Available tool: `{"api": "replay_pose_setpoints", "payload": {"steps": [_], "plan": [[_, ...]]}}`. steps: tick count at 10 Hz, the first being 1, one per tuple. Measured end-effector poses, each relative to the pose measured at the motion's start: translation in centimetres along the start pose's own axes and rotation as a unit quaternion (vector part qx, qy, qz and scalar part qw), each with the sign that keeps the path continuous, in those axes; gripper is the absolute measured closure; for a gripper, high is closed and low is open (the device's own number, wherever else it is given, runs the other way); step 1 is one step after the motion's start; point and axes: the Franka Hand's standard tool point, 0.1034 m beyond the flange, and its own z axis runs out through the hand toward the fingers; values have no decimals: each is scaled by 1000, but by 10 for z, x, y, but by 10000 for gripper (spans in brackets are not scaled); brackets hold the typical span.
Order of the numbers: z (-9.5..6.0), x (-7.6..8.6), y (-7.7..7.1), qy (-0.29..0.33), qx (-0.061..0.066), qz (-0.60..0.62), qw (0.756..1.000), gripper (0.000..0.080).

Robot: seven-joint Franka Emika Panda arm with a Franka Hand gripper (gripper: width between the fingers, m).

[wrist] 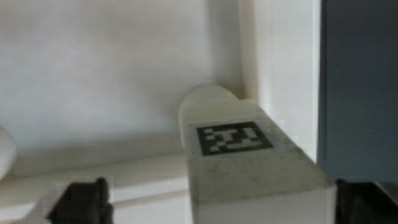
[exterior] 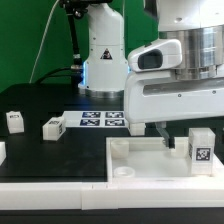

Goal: Assemble one leg

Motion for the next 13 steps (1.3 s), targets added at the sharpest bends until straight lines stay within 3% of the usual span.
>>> {"api": "replay_pose_setpoints", "payload": {"steps": [1, 2, 5, 7, 9, 11, 13], "plan": [[0, 0, 0, 0, 0, 0, 1000, 361], [0, 0, 0, 0, 0, 1, 1000, 500], [0, 0, -1, 1, 2, 50, 999, 509], [2, 0, -2, 13, 1, 230, 973, 509], [2, 1, 0, 12, 9, 367, 930, 509], [2, 1, 0, 9, 14, 488, 873, 508], [2, 1, -1, 6, 16, 604, 797, 508]]}}
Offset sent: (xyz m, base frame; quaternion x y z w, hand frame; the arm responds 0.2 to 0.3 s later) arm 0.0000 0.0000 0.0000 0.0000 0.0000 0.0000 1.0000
